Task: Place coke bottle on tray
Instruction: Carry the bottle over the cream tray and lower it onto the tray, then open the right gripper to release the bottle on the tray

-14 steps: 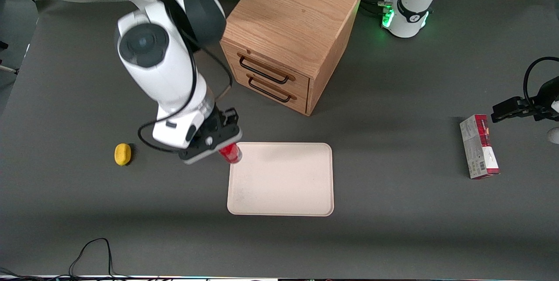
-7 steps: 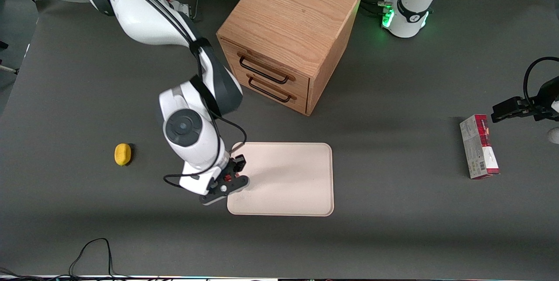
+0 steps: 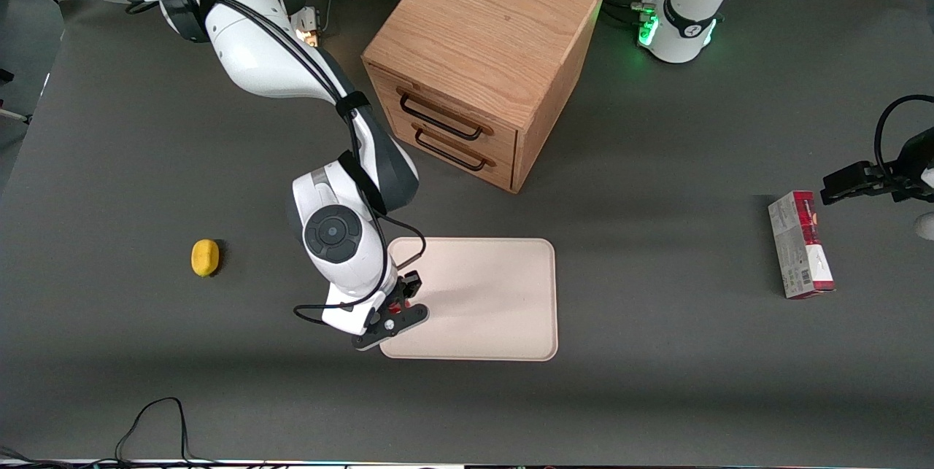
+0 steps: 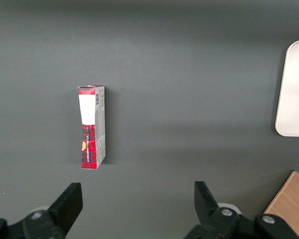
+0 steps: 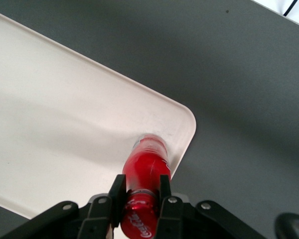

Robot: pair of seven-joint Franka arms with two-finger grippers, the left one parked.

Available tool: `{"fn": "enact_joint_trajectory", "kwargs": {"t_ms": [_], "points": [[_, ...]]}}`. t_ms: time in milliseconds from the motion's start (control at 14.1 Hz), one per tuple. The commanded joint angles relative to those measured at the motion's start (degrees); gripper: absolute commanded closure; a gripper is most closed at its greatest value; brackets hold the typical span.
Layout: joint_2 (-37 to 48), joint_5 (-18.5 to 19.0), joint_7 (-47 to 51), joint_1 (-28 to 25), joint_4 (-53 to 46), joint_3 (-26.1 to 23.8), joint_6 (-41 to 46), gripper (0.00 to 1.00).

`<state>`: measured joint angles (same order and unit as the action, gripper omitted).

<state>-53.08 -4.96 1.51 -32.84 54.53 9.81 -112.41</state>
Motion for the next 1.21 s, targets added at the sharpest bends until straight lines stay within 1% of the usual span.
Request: {"fn": "enact_joint_trajectory", "kwargs": {"t_ms": [0, 142, 426, 638, 709, 851, 993, 1135], "points": [[-0.36, 0.3, 0.77, -0.12, -1.7, 0.03, 0.17, 0.0], [1.04, 0.39, 0.69, -0.2, -1.71, 0.03, 0.87, 0.0], [9.55, 0.92, 1.47, -0.64, -1.62, 0.47, 7.01, 0.0], [17.98, 0.83, 2.0, -0.47, 0.48, 0.64, 15.96, 0.0], [22.27, 0.92, 1.92, -0.47, 4.15, 0.99, 17.82, 0.0], [31.68, 0.83, 1.74, -0.21, 14.33, 1.52, 17.75, 0.0], [38.37, 0.83, 0.95, -0.2, 21.64, 4.84, 17.75, 0.0], [42.34, 0.83, -0.1, -0.12, 25.35, 8.1, 18.45, 0.0]]}}
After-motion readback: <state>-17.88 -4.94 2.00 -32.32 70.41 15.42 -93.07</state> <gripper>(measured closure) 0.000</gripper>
